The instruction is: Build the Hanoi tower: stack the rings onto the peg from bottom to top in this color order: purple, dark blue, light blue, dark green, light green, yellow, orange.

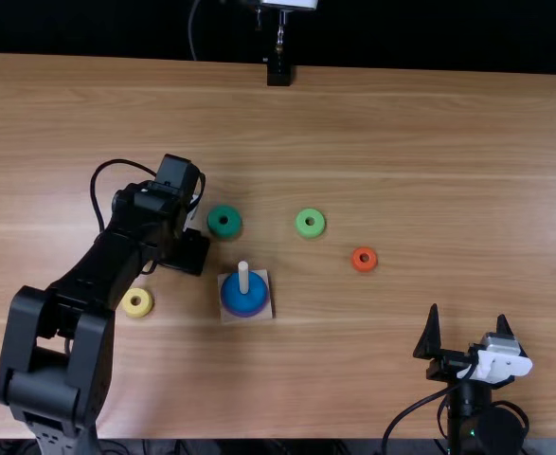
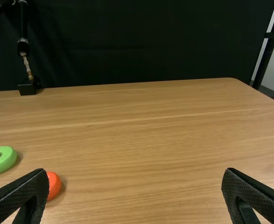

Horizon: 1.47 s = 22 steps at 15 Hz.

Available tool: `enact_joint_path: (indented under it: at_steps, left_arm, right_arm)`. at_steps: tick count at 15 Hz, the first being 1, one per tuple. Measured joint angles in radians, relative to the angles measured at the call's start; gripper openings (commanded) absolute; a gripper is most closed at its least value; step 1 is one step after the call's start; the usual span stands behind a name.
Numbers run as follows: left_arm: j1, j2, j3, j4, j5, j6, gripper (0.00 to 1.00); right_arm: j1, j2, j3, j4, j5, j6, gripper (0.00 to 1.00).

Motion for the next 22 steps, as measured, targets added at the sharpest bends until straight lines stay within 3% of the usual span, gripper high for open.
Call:
enact_joint_path:
  at_steps: [17, 18, 19, 20, 22]
  left_arm:
    - [0.001, 0.059, 0.064, 0.005, 0.004, -0.003, 1.0]
    - [0.001, 0.059, 0.064, 0.005, 0.005, -0.003, 0.77]
    - [0.003, 0.059, 0.063, 0.005, 0.005, -0.003, 0.44]
    - [0.003, 0.059, 0.064, 0.004, 0.004, -0.003, 0.01]
    - [0.003, 0.059, 0.064, 0.003, 0.003, -0.004, 0.0]
  right_arm:
    - [0.0, 0.0, 0.0, 0.0, 0.0, 0.0, 1.0]
    - [0.0, 0.0, 0.0, 0.0, 0.0, 0.0, 1.0]
    - [0.0, 0.0, 0.0, 0.0, 0.0, 0.0, 1.0]
    - [0.0, 0.0, 0.0, 0.0, 0.0, 0.0, 1.0]
    - [0.0, 0.0, 0.0, 0.0, 0.0, 0.0, 1.0]
